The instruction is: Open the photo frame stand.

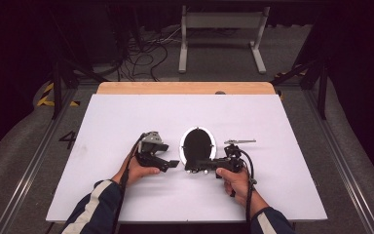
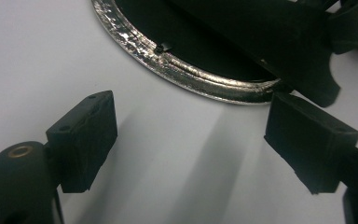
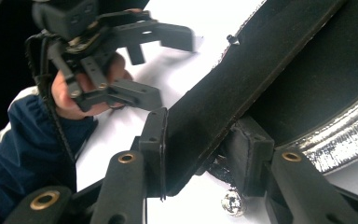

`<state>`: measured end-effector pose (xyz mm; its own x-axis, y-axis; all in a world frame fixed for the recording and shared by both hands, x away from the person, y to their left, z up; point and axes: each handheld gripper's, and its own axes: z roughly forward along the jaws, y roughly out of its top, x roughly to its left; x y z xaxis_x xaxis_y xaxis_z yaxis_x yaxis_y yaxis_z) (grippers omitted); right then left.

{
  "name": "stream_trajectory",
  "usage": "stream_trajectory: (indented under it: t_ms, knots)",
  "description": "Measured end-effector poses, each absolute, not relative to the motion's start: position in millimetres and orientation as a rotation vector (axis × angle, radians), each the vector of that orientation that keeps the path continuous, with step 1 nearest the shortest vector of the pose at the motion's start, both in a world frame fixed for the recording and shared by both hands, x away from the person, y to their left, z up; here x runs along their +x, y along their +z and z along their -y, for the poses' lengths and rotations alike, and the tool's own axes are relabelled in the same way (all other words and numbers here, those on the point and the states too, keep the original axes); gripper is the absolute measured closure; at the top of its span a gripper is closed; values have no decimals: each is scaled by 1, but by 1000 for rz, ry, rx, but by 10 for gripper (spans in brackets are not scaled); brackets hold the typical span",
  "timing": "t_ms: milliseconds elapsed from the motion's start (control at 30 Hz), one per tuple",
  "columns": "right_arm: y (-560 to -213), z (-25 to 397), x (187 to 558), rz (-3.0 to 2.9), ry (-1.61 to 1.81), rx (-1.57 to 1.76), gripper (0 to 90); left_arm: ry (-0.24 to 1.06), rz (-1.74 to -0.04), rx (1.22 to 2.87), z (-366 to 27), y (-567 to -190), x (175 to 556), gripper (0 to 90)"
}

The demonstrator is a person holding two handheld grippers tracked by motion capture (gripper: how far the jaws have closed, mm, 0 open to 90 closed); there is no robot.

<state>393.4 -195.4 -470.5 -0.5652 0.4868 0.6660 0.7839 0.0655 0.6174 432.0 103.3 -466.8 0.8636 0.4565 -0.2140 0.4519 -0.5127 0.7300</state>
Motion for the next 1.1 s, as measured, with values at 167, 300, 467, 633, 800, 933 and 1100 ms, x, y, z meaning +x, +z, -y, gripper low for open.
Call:
stream_trajectory:
  t_ms: [167,300,467,633,800,933,1100]
  knots:
    - [-470,195,393,2099,-1513,-1251,622,-30,-660,2168,-95,-464,439,149]
    - [-468,194,392,2151,-1531,-1215,622,-76,-661,2154,-91,-466,445,137]
    - [-466,191,388,2238,-1568,-1148,621,-112,-664,2121,-93,-466,452,123]
    - [-464,190,387,2294,-1587,-1098,621,-124,-612,2133,-91,-466,451,154]
    - [-464,190,386,2311,-1595,-1079,620,-104,-577,2152,-89,-464,451,178]
    - [-461,188,383,2361,-1610,-1037,620,-113,-620,2109,-90,-464,453,166]
    - [-460,187,383,2380,-1610,-1023,621,-145,-647,2087,-87,-459,459,156]
